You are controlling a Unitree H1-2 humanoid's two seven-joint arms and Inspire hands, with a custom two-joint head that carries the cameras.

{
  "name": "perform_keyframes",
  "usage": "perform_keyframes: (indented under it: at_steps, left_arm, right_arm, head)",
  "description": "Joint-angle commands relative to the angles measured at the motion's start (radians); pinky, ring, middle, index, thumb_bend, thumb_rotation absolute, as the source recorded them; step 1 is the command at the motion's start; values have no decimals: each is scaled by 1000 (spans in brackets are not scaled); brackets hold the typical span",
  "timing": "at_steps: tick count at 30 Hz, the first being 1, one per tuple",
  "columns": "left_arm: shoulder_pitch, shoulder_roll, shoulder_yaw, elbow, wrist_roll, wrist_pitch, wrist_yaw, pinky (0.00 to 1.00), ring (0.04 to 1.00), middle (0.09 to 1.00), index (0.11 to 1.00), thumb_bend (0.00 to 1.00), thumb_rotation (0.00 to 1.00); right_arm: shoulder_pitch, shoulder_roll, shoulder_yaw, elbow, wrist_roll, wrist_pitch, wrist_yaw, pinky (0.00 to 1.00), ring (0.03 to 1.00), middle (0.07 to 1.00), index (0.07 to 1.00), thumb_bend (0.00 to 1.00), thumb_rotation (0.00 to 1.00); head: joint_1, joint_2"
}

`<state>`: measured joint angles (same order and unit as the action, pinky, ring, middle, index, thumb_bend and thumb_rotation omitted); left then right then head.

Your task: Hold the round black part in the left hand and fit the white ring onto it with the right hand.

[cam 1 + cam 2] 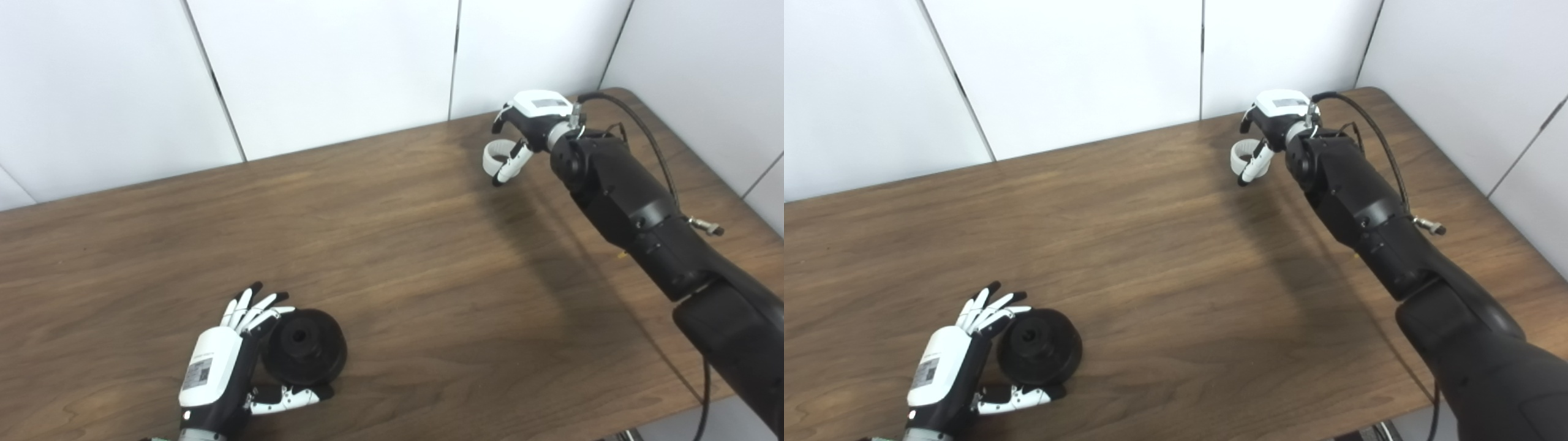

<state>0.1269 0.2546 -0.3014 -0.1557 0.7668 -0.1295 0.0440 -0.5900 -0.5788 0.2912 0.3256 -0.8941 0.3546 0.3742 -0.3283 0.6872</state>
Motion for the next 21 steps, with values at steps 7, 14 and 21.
perform_keyframes:
  at_steps: [7,14,21]
  left_arm:
    - [31,15,10,-9,28,18,-6,1000,994,874,483,520,65]
    - [34,15,13,-19,24,18,-11,1000,990,870,484,520,64]
    - [36,13,14,-18,29,12,-4,1000,993,876,483,521,64]
  right_arm:
    - [-26,-28,13,-16,-9,7,-27,1000,999,931,734,827,284]
    - [-19,-31,13,-10,-4,3,-33,1000,995,929,718,811,274]
    - [-7,-39,14,-9,-5,3,-36,1000,994,923,701,797,267]
  head:
    - [1,3]
    - [8,8]
    - [10,7]
